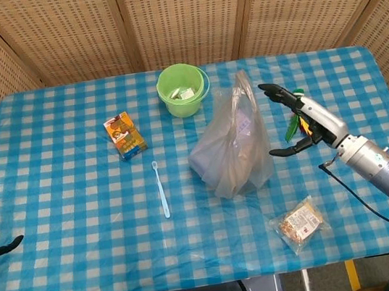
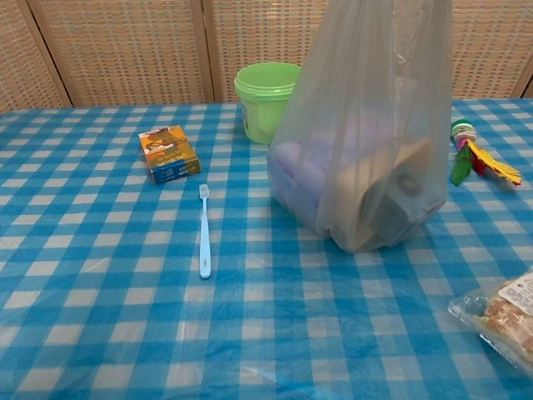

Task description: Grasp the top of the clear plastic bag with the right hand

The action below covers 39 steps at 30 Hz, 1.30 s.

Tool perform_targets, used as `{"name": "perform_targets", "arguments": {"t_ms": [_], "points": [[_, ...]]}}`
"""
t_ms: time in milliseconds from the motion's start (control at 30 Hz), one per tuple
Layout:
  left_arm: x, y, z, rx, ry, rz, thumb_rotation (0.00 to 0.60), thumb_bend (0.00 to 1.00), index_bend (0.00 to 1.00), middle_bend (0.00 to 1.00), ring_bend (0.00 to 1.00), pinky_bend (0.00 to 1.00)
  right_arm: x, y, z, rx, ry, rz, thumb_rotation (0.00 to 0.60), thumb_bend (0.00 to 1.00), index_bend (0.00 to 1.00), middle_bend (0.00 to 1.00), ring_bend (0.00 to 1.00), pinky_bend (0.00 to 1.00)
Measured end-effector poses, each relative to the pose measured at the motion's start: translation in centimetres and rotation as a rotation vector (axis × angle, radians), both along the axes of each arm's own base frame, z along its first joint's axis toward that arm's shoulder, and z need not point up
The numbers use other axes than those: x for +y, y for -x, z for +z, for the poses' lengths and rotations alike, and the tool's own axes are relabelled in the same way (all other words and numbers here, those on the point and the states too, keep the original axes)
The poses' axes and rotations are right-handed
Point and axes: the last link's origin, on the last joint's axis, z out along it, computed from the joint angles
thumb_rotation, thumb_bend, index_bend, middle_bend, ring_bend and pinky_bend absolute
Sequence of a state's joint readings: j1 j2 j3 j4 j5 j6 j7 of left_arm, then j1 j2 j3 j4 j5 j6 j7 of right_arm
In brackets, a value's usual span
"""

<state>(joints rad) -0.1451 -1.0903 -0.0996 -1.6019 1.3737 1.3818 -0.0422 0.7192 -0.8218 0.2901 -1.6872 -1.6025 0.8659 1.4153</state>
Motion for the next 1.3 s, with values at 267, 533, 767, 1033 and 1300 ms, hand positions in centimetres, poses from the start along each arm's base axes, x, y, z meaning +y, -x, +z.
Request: {"name": "perform_targets", "arguments": {"t_ms": [267,533,767,1033,1300], "points": [[0.4,0.3,0.2,-0.005,-0.01,0.019,0.6,0.0,0.0,0.0,0.0,0.0,-1.1,-3.1,-1.1,-0.065,-0.13,-0.008,0.6,0.0,0.27,0.27,0.07,0.0],[0.7,0.6,0.3,-0.009,-0.012,0.034,0.6,0.0,0.0,0.0,0.0,0.0,-1.4,-5.3,-1.9,-0.156,-0.248,-0.024,0.6,0.0,0.29,0.3,0.1,0.05],[1.0,0.8,0.3,-0.01,-0.01,0.044,0.6,0.0,0.0,0.0,0.0,0.0,-1.8,-7.7,-2.4,-0.255,-0.39,-0.052,0.6,0.0,0.29,0.31,0.12,0.1],[1.3,1.2,0.5,-0.016,-0.019,0.061,0.6,0.0,0.0,0.0,0.0,0.0,-3.3,-10.5,-2.6,-0.404,-0.526,-0.088,0.6,0.0,0.36,0.42,0.23,0.22],[1.6,1.5,0.6,-0.019,-0.022,0.072,0.6,0.0,0.0,0.0,0.0,0.0,-4.5,-12.6,-3.1,-0.461,-0.585,-0.07,0.6,0.0,0.61,0.77,0.63,0.77]]}}
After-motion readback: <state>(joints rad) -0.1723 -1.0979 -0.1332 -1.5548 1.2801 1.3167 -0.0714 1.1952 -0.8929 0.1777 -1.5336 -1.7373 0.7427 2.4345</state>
